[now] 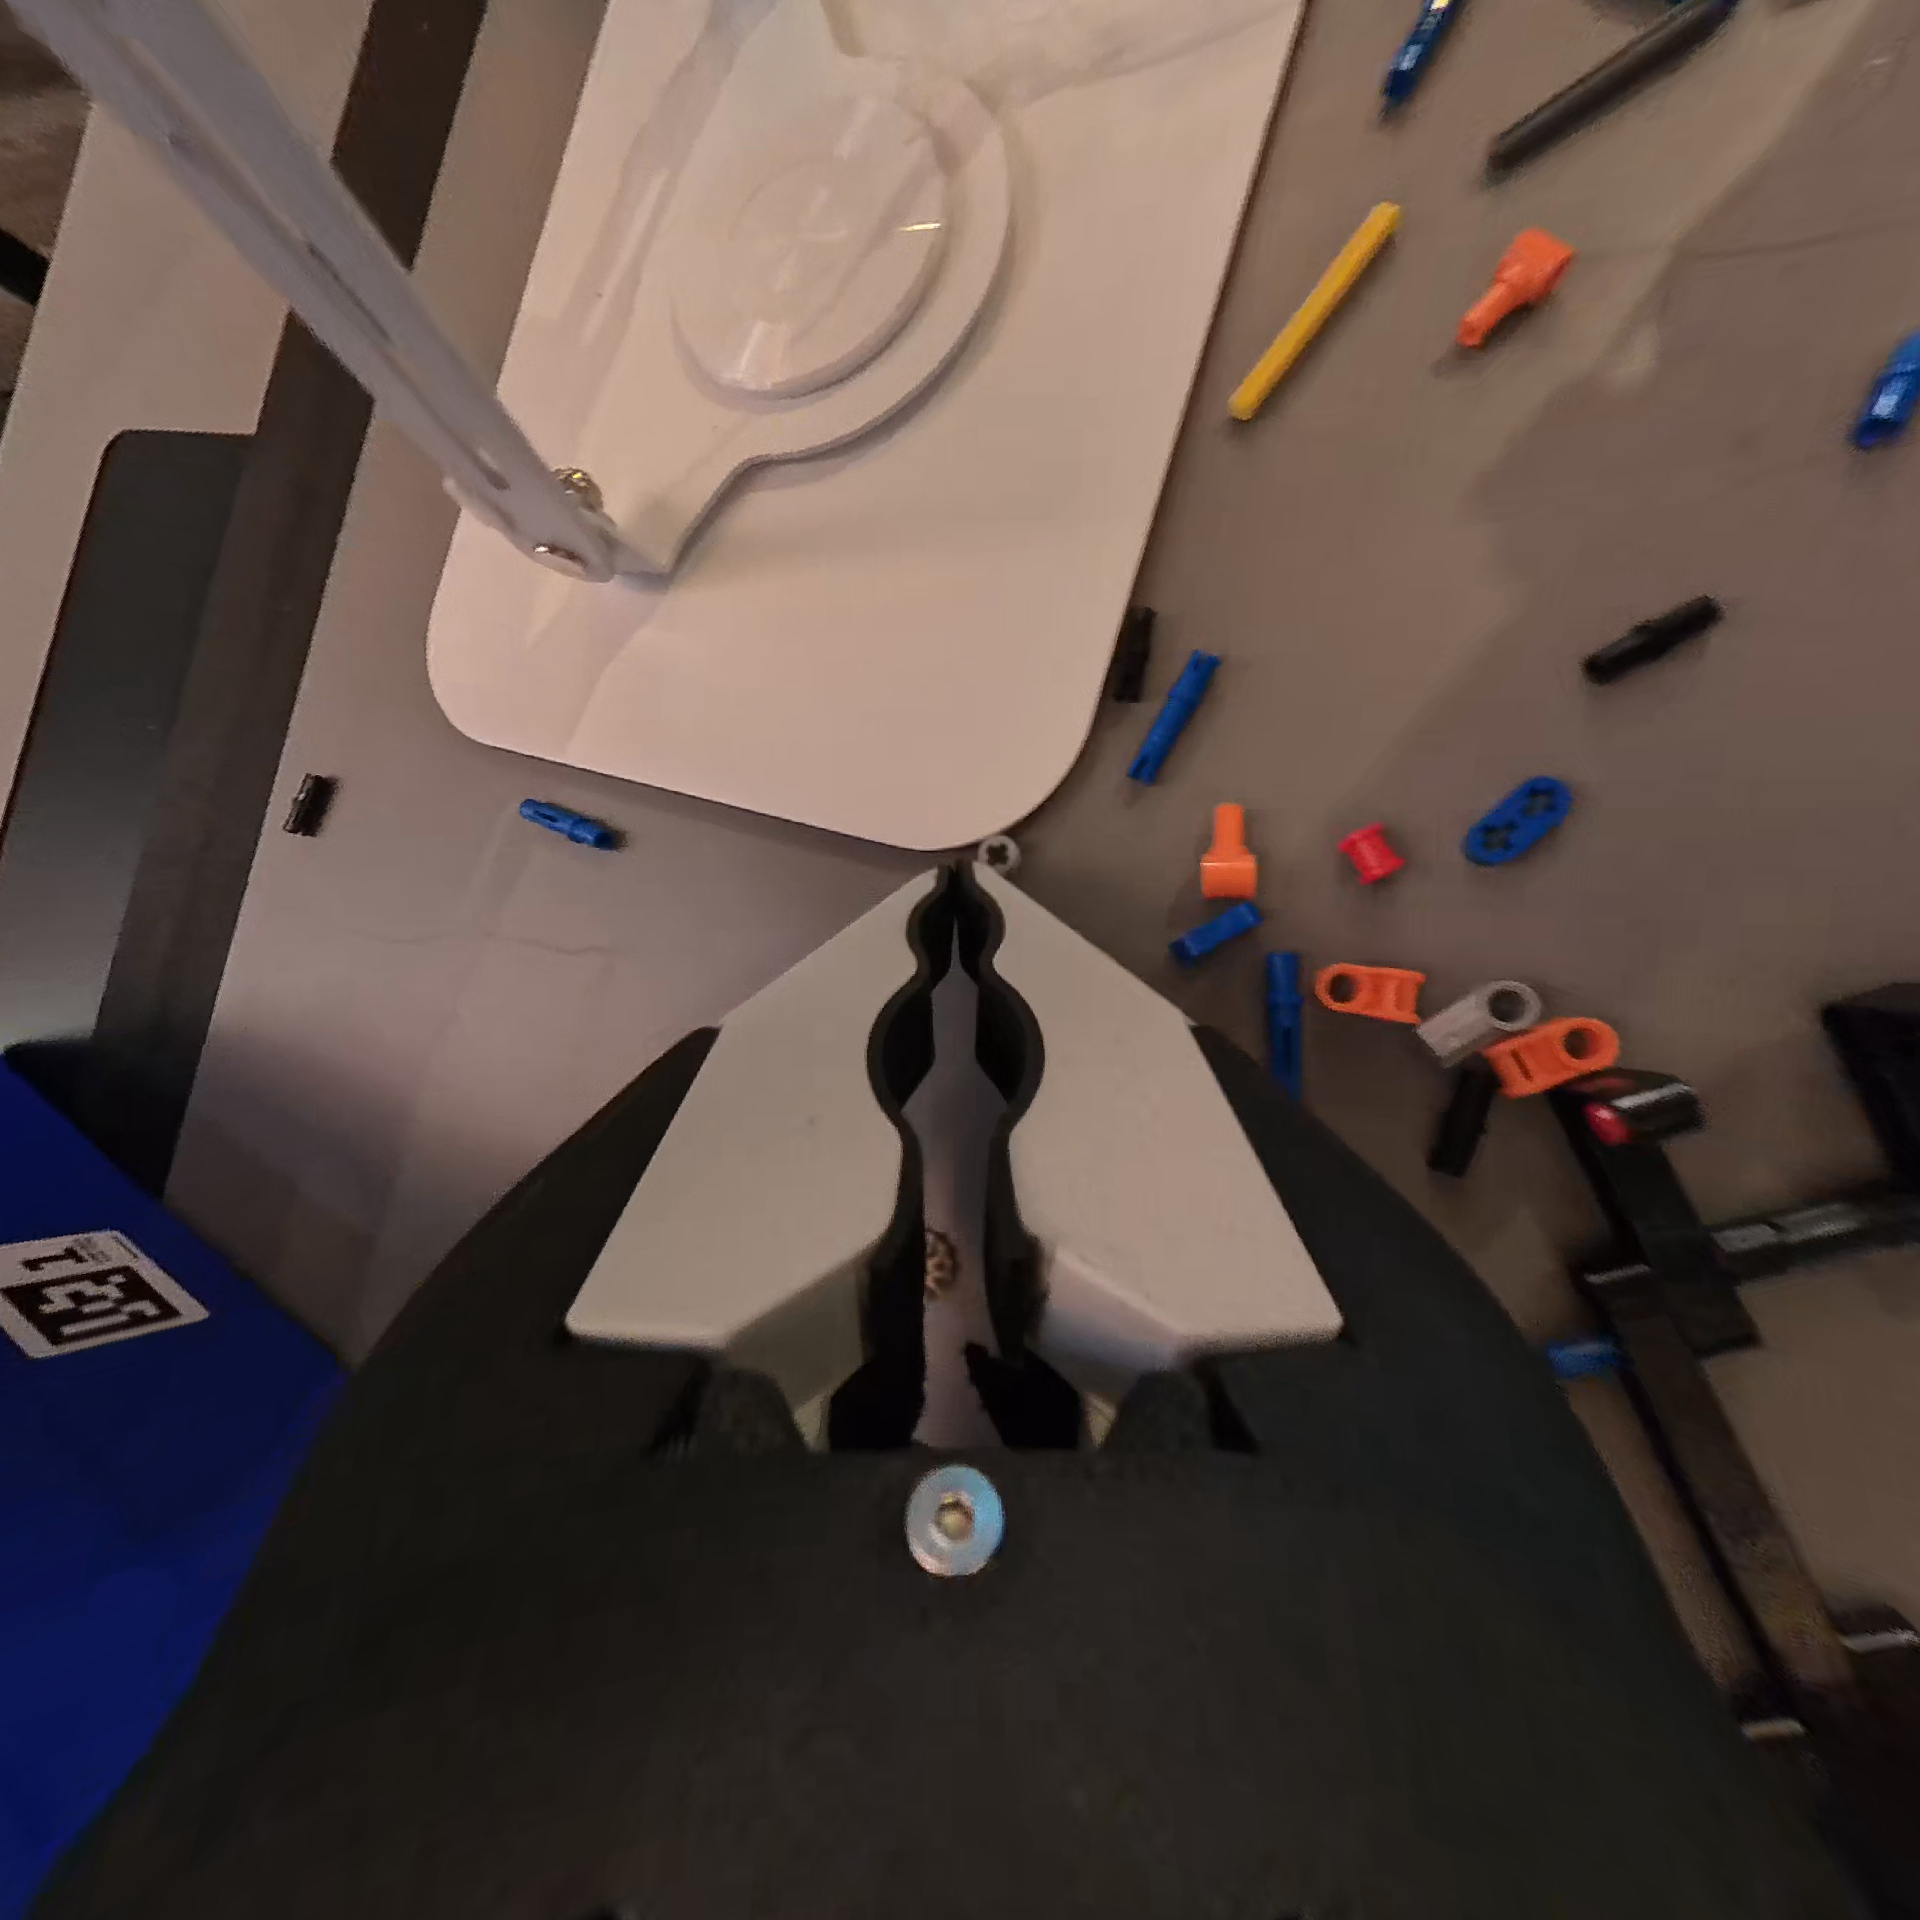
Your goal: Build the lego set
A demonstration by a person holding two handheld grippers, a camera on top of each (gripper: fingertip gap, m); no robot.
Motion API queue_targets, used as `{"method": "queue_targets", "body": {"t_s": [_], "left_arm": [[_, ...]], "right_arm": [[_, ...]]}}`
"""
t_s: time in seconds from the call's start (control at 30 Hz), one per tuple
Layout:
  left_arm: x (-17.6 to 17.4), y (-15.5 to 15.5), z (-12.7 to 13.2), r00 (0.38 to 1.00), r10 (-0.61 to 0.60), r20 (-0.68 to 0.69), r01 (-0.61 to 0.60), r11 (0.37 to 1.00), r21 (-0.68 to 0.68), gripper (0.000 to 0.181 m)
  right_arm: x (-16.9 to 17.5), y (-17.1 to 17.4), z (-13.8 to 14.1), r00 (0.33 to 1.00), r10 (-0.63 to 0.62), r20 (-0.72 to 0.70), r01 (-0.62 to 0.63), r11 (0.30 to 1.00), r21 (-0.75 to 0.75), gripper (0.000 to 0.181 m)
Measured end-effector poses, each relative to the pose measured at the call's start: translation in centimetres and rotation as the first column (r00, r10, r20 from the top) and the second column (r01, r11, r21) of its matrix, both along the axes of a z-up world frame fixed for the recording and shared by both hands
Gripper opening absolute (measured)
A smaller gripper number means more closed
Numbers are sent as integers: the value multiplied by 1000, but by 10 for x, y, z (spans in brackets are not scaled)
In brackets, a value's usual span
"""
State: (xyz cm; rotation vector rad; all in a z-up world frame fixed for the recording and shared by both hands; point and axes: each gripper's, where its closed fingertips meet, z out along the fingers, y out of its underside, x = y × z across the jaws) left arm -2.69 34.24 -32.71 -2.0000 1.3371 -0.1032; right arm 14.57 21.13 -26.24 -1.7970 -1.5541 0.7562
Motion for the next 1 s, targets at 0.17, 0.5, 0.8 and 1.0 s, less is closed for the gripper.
{"method": "queue_targets", "body": {"t_s": [0.17, 0.5, 0.8, 1.0], "left_arm": [[13, -25, 0, 997, -71, -10, 71, 997, -13, 0], [-64, -6, 19, 960, 277, -32, -274, 959, 69, 0], [-69, -23, 0, 954, 293, -69, -291, 956, 37, 0], [-41, -35, 0, 975, 211, -74, -209, 977, 36, 0]], "right_arm": [[0, -3, 1, 1000, 6, 3, -6, 1000, 5, 26], [5, -4, 3, 1000, -1, 0, 1, 1000, 9, 26], [4, -5, 3, 1000, 2, 1, -2, 1000, 8, 26], [7, -5, 2, 1000, -3, 5, 3, 1000, 5, 26]]}}
